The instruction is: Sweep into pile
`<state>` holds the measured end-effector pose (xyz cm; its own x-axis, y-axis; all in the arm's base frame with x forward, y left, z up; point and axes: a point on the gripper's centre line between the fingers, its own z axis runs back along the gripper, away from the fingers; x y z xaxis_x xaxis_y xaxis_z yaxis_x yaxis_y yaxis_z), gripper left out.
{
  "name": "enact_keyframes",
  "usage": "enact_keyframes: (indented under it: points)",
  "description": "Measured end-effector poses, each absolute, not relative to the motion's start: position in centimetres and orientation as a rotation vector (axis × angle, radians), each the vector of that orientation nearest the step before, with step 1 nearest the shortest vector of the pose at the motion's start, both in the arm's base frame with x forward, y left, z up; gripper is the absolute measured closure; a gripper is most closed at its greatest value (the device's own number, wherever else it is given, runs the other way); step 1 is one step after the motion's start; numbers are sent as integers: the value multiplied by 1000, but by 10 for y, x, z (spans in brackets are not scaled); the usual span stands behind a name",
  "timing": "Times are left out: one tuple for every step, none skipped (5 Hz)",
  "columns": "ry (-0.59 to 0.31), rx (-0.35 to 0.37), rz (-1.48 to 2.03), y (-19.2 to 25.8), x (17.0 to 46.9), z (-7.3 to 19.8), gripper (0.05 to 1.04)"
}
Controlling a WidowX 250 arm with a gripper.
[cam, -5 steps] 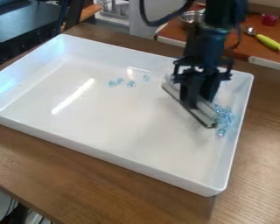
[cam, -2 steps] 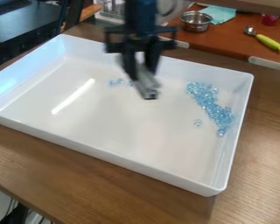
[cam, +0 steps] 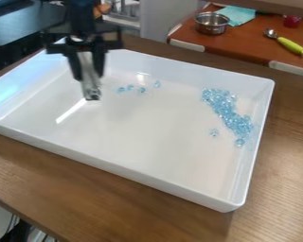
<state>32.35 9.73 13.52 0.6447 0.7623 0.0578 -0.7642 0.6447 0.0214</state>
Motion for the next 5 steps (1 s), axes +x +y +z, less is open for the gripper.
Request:
enact_keyframes:
  points:
    - [-109, 66, 757, 117, 325, 124, 714]
    - [-105, 67, 652, 123, 329, 113, 714]
    - [-107, 67, 583, 125, 332, 108, 714]
    - [-49, 55, 557, 116, 334, 87, 714]
    - [-28, 54, 537, 106, 338, 86, 714]
